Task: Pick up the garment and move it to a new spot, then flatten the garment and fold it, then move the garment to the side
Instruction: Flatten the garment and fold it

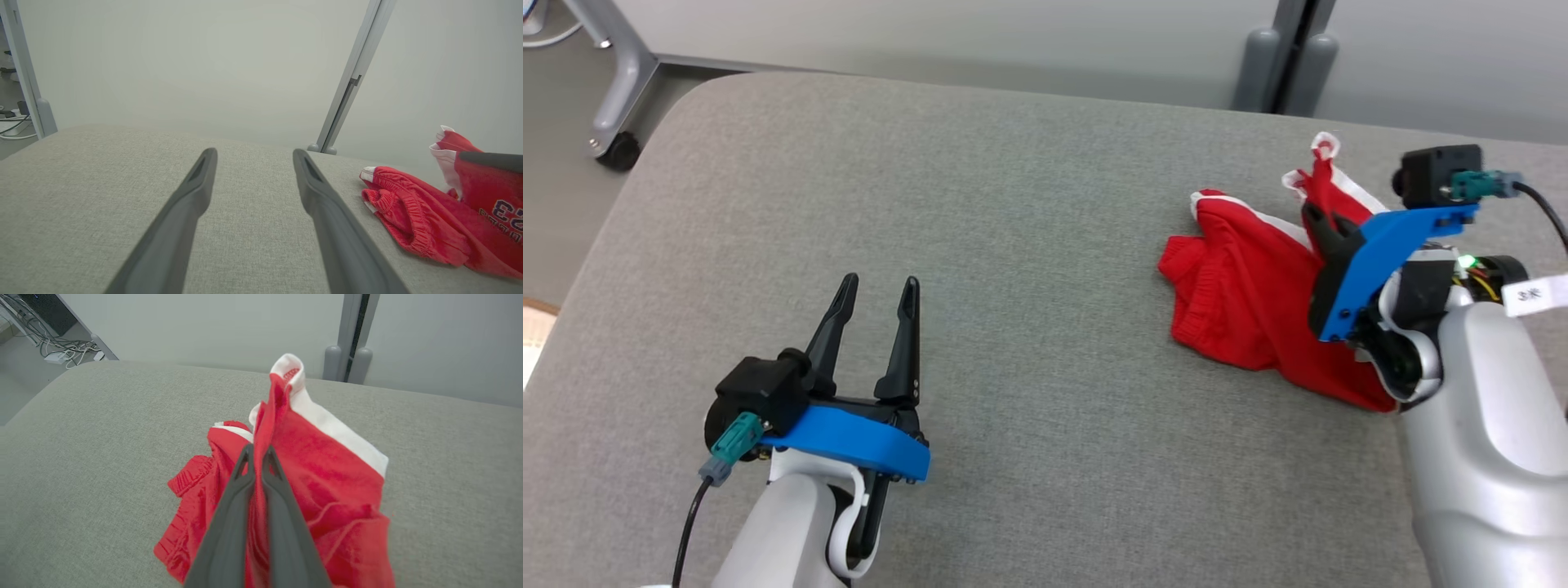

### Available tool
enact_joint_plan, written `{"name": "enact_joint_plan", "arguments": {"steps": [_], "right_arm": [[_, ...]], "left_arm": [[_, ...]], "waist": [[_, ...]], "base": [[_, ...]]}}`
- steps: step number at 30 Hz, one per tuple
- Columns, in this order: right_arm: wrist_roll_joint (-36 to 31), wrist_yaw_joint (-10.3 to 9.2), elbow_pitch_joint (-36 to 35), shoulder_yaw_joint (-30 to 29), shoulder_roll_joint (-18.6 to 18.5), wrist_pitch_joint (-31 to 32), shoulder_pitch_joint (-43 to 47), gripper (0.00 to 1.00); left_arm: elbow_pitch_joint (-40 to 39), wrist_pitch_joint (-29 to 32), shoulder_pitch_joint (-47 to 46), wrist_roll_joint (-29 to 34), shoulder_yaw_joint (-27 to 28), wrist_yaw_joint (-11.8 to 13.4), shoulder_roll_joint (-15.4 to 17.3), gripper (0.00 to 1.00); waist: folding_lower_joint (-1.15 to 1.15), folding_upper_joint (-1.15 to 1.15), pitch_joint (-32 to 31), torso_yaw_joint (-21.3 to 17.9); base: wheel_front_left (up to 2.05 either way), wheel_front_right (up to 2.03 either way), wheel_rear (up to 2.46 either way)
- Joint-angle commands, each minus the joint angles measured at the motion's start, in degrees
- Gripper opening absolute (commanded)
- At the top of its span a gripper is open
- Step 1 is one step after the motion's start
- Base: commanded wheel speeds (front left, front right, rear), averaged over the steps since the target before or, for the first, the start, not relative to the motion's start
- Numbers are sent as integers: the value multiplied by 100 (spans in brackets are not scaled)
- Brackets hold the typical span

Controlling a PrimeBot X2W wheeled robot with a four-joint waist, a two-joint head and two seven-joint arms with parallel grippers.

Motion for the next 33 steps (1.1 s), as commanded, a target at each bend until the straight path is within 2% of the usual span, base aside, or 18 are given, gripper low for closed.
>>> {"name": "enact_joint_plan", "arguments": {"steps": [1, 7, 14, 15, 16, 17, 24, 27, 33], "right_arm": [[-54, 1, 62, 27, 47, -18, -85, 0], [-31, 1, 671, 183, 155, -113, -366, 0], [396, 1, 1419, 549, 162, -365, -676, 0], [451, 1, 1496, 617, 161, -407, -718, 10], [523, 1, 1558, 677, 160, -463, -756, 65], [610, 1, 1612, 722, 160, -529, -793, 100], [1835, 1, 1363, 1290, 158, -785, -909, 100], [1783, 1, 1074, 1292, 106, -925, -868, 100], [1204, 1, 402, 1107, -485, -1233, -391, 100]], "left_arm": [[2, -25, -83, -28, -3, -9, -14, 100], [4, -25, -188, -59, -95, -9, -53, 100], [20, -25, -227, -88, -126, -9, -71, 100], [21, -25, -226, -85, -124, -9, -75, 100], [26, -25, -224, -87, -116, -9, -74, 100], [28, -25, -220, -93, -104, -9, -75, 100], [49, -25, -151, -71, -5, -9, -33, 100], [37, -25, -90, -43, 64, -9, -18, 100], [40, -25, 1, -23, 117, -9, 4, 100]], "waist": [[0, 0, 64, 83], [0, 0, 203, 345], [0, 0, 305, 490], [0, 0, 311, 494], [0, 0, 312, 491], [0, 0, 309, 483], [0, 0, 159, 273], [0, 0, 59, 143], [0, 0, -139, -16]], "base": [[0, 0, 0], [0, 0, 0], [0, 0, 0], [0, 0, 0], [0, 0, 0], [0, 0, 0], [0, 0, 0], [0, 0, 0], [0, 0, 0]]}}
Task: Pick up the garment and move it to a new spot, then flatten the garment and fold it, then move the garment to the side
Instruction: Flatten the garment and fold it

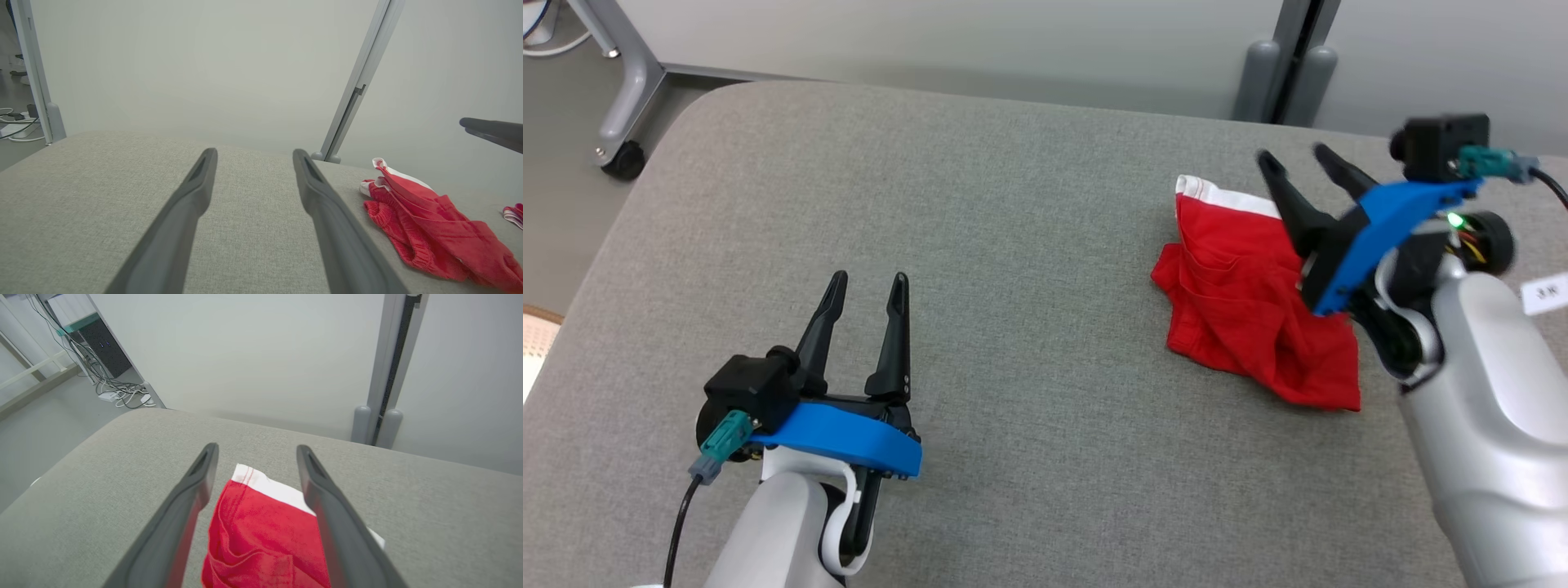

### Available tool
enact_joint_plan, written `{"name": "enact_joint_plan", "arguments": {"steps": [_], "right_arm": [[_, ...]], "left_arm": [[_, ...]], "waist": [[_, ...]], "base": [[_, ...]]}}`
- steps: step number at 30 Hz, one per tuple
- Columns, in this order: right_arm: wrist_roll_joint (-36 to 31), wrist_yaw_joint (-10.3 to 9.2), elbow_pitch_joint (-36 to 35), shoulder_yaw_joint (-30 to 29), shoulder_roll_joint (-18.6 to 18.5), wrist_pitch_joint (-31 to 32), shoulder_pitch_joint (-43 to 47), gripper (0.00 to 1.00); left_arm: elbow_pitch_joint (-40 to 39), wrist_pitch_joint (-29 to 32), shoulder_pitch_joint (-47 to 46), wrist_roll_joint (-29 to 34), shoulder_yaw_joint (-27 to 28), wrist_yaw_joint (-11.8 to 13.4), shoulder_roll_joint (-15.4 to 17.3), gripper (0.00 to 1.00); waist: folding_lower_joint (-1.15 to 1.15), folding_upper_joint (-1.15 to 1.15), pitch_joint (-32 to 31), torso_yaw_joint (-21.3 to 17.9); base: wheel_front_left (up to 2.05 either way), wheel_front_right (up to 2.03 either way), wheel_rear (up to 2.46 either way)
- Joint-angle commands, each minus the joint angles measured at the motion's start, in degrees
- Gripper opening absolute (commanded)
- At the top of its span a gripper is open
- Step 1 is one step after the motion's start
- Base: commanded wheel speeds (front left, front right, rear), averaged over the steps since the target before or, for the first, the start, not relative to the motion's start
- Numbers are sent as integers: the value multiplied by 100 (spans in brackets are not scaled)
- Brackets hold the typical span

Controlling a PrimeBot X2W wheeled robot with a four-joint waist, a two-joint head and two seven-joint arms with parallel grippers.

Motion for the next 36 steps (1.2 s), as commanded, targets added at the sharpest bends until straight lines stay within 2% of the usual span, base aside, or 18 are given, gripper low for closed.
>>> {"name": "enact_joint_plan", "arguments": {"steps": [1, 4, 10, 11, 12, 13, 14, 15, 20, 26, 32, 36], "right_arm": [[-146, 1, -96, -83, -117, -45, 203, 100], [-497, 1, -223, -324, -371, -61, 560, 100], [-898, 1, -106, -708, -408, -195, 1031, 100], [-975, 1, -30, -713, -397, -196, 1076, 91], [-1026, 1, 49, -718, -381, -210, 1101, 49], [-1067, 1, 151, -733, -353, -201, 1122, 43], [-1110, 1, 236, -712, -309, -190, 1144, 18], [-1146, 1, 325, -656, -275, -174, 1160, 0], [-1160, 1, 532, -288, -137, -93, 1190, 0], [-805, 1, 359, 752, 126, 216, 1377, 0], [-16, 1, -328, 2281, 160, 718, 1665, 0], [383, 1, -894, 2674, -24, 641, 1809, 0]], "left_arm": [[-6, -25, 57, 13, 15, -9, 19, 100], [-13, -25, 63, 16, 4, -9, 15, 100], [-48, -25, 35, 2, -25, -9, 22, 100], [-47, -25, 31, -7, -39, -9, 19, 100], [-47, -25, 26, -25, -51, -9, 16, 100], [-44, -25, 23, -36, -75, -9, 15, 100], [-36, -25, 26, -50, -89, -9, 18, 100], [-30, -25, 29, -56, -116, -9, 18, 100], [-1, -25, 57, -74, -154, -9, 54, 100], [16, -25, 124, -96, -113, -9, 88, 100], [31, -25, 171, -90, -52, -9, 98, 100], [37, -25, 196, -84, 5, -9, 109, 100]], "waist": [[0, 0, -67, -60], [0, 0, -87, -80], [0, 0, -45, -79], [0, 0, -36, -68], [0, 0, -31, -52], [0, 0, -31, -28], [0, 0, -33, -11], [0, 0, -37, 9], [0, 0, -68, 51], [0, 0, -165, 32], [0, 0, -246, -79], [0, 0, -318, -167]], "base": [[0, 0, 0], [0, 0, 0], [0, 0, 0], [0, 0, 0], [0, 0, 0], [0, 0, 0], [0, 0, 0], [0, 0, 0], [0, 0, 0], [0, 0, 0], [0, 0, 0], [0, 0, 0]]}}
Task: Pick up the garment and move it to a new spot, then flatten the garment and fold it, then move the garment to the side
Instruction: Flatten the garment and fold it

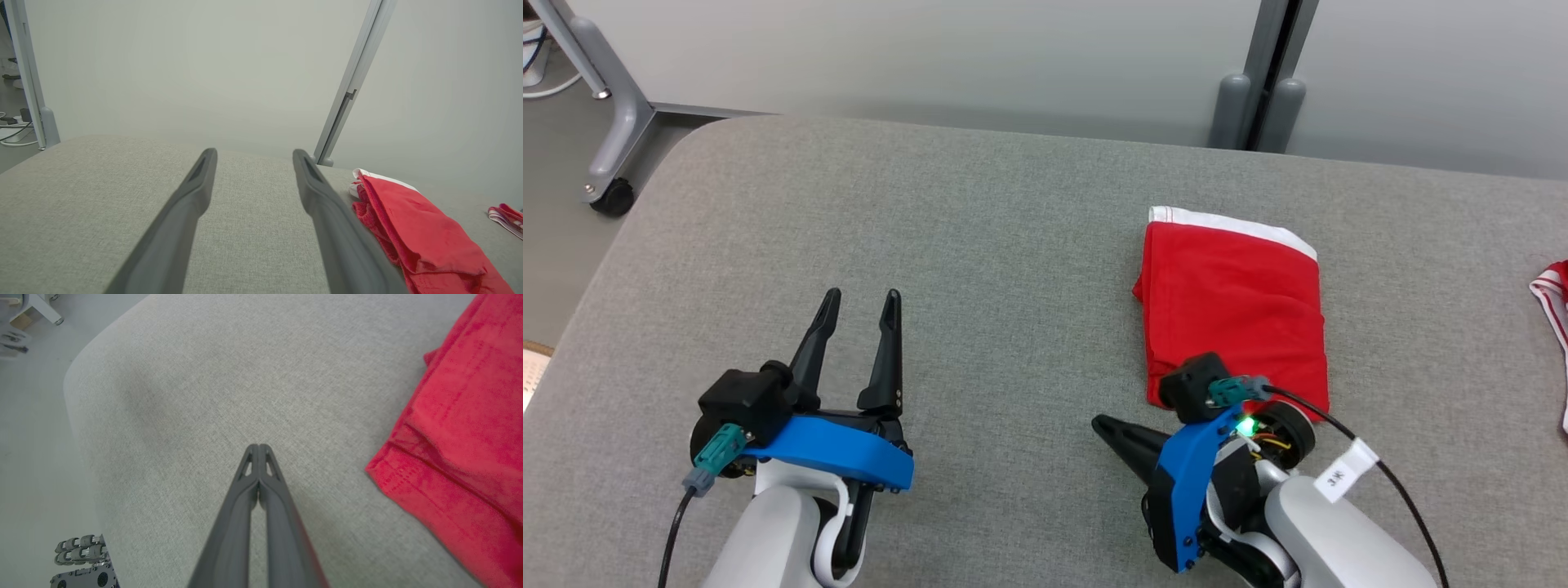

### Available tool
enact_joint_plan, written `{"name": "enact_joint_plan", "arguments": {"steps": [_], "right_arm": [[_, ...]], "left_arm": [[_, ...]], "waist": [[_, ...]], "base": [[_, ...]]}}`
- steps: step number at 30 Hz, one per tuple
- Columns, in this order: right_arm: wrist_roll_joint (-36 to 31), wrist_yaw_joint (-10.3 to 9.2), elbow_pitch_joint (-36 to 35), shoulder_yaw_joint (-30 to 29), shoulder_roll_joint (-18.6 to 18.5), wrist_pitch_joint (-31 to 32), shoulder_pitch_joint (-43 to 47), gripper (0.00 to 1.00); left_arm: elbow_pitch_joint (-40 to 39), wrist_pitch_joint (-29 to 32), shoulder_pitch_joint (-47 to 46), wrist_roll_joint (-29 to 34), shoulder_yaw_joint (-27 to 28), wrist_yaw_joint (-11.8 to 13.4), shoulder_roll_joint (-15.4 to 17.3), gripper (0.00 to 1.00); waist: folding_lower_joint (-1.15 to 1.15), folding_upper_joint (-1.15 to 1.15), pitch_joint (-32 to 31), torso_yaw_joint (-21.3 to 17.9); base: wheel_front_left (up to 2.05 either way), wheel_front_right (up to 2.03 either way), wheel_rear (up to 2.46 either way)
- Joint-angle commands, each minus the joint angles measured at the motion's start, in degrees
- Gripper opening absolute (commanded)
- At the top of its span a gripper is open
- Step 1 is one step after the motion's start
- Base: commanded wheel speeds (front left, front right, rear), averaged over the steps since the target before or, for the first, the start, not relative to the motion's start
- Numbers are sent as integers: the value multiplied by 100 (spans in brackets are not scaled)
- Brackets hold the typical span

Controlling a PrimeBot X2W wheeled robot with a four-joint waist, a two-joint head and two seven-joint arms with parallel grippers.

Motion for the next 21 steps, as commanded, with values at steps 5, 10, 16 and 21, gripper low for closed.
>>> {"name": "enact_joint_plan", "arguments": {"steps": [5, 10, 16, 21], "right_arm": [[59, 0, -580, -683, -43, -753, 375, 100], [-368, 1, -1135, -1939, 167, -1486, 910, 100], [-930, 1, -1666, -3188, 399, -1692, 1497, 100], [-1241, 1, -1763, -3781, 470, -1689, 1772, 100]], "left_arm": [[-18, -25, 153, 31, 176, -6, 54, 100], [-86, -25, 309, 72, 403, 36, 81, 100], [-185, -25, 520, 182, 642, 52, 145, 100], [-204, -25, 664, 281, 793, 69, 158, 100]], "waist": [[0, 0, -130, -155], [0, 0, -242, -364], [0, 0, -330, -609], [0, 0, -425, -748]], "base": [[0, 0, 0], [0, 0, 0], [0, 0, 0], [0, 0, 0]]}}
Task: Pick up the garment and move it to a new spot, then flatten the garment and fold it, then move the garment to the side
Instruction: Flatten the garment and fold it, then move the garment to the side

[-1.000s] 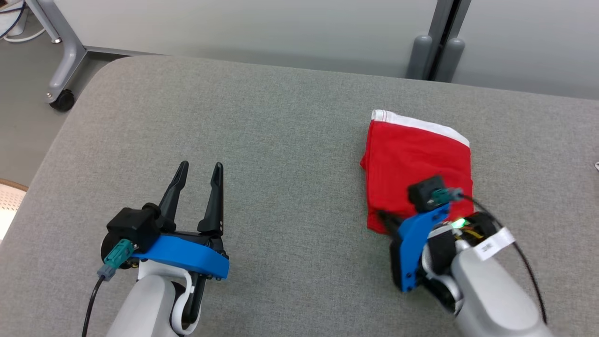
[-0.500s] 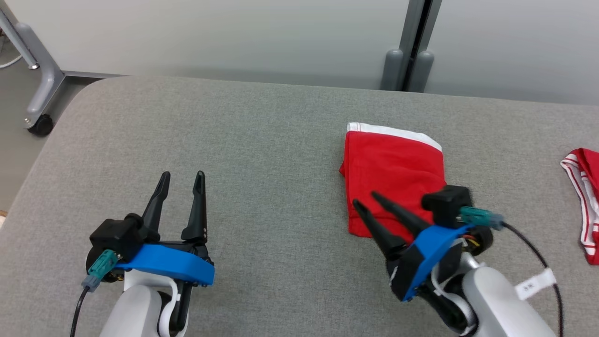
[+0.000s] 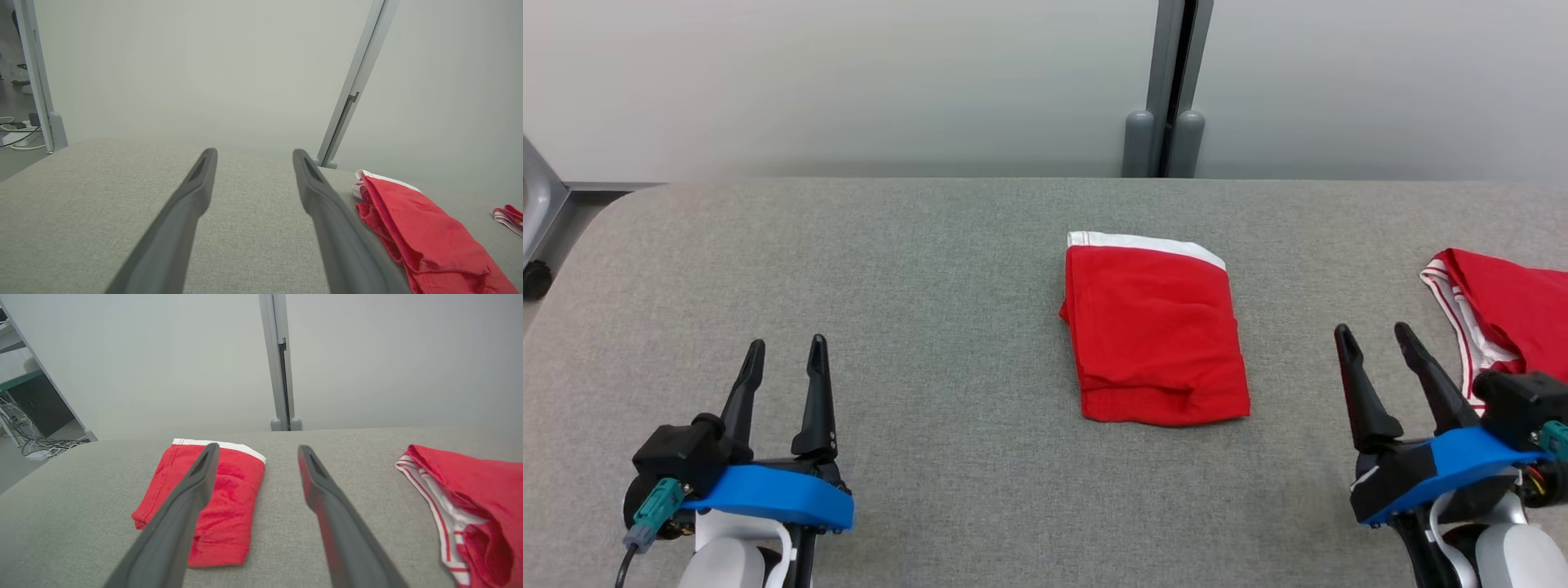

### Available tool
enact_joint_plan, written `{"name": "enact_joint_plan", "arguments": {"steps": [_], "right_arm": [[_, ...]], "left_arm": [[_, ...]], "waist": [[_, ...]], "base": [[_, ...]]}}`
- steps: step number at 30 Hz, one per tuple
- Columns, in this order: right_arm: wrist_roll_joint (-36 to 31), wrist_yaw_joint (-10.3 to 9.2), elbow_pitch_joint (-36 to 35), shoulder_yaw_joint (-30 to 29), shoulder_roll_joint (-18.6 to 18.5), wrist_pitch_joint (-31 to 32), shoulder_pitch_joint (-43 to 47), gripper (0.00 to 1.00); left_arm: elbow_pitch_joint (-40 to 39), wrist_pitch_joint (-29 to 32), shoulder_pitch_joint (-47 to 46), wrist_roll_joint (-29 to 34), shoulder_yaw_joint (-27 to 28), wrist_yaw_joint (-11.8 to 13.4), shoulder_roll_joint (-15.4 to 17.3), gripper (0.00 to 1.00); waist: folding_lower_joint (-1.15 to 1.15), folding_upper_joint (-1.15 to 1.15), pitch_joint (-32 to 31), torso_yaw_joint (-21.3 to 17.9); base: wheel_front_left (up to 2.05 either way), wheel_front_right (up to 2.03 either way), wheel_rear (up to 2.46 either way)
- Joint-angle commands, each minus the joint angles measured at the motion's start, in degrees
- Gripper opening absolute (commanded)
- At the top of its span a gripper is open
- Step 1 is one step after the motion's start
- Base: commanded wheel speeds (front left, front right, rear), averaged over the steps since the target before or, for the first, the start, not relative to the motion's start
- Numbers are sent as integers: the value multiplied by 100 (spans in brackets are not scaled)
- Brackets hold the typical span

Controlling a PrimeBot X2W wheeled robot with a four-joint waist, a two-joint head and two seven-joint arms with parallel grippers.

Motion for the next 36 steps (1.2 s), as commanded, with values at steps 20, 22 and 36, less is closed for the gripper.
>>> {"name": "enact_joint_plan", "arguments": {"steps": [20, 22, 36], "right_arm": [[-253, 1, 655, -211, 14, -621, 163, 100], [-267, 1, 807, -169, 5, -685, 140, 100], [-219, 1, 1085, -90, -19, -754, 39, 100]], "left_arm": [[368, -25, 312, 250, 234, 3, 21, 100], [444, -25, 325, 254, 231, -3, 8, 100], [492, -25, 276, 310, 278, -12, -33, 100]], "waist": [[0, 0, -318, -267], [0, 0, -340, -250], [0, 0, -308, -238]], "base": [[0, 0, 0], [0, 0, 0], [0, 0, 0]]}}
